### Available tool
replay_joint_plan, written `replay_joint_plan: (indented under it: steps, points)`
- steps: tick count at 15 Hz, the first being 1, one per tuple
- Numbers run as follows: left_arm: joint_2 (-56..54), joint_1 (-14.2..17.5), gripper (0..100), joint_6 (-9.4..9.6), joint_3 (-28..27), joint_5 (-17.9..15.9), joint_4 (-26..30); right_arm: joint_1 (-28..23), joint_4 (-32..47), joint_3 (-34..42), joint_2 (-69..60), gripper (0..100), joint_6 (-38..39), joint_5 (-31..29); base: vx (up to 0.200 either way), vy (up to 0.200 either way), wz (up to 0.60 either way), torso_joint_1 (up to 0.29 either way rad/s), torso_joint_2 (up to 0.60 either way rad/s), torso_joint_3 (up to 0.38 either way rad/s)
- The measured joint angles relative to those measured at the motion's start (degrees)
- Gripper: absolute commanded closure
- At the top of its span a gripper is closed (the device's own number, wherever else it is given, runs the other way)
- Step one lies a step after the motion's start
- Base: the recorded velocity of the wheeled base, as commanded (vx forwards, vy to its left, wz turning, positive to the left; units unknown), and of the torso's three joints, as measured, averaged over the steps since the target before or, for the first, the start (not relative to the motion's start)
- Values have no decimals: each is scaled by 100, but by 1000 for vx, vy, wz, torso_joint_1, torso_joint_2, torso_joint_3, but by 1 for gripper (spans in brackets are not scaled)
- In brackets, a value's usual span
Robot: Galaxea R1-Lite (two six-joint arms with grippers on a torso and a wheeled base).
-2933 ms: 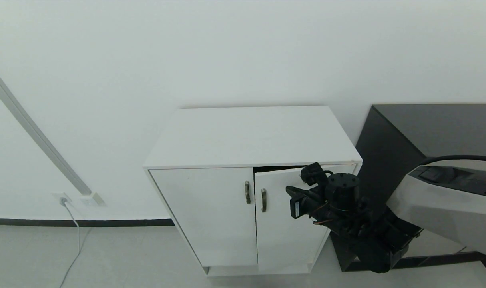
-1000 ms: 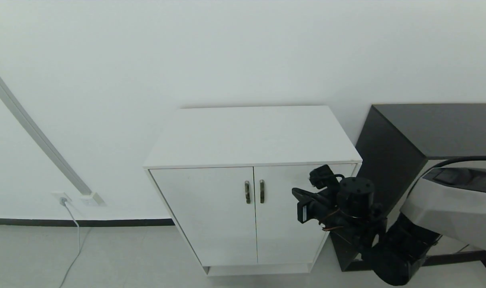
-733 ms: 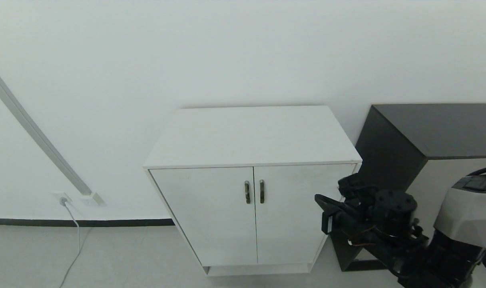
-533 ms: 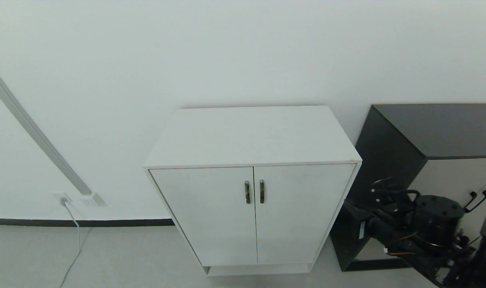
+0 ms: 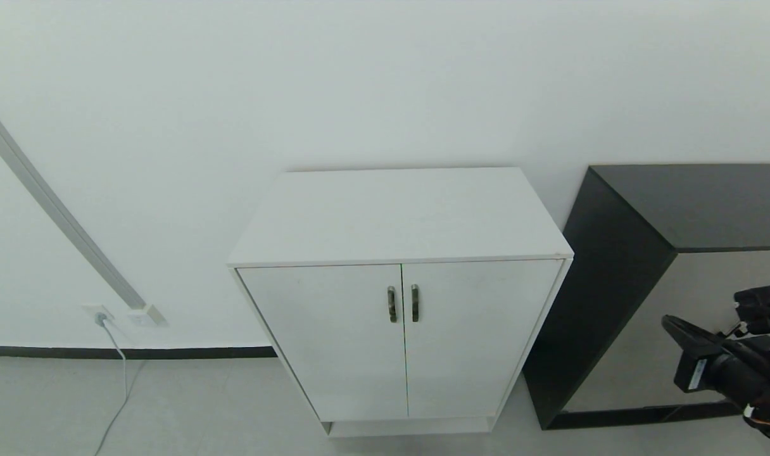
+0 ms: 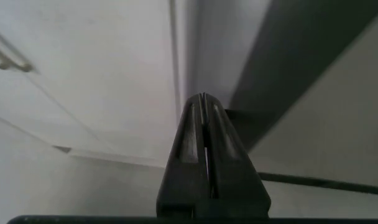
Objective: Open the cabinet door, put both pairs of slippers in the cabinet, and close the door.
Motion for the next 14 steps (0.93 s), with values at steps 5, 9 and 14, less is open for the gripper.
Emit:
replay_joint_plan:
  steps: [5, 9, 14]
  points:
    - [0, -2, 100, 0, 0, 0, 0, -122, 2141, 41, -1822, 100, -88, 71, 0, 0, 0, 0, 0, 0]
    - [0, 0, 100, 0, 0, 4, 0, -133, 3813, 41, -3231, 100, -93, 204, 0, 0, 0, 0, 0, 0]
    - [0, -2, 100, 0, 0, 1, 0, -135, 5636, 41, -4763, 100, -84, 301, 0, 0, 0, 0, 0, 0]
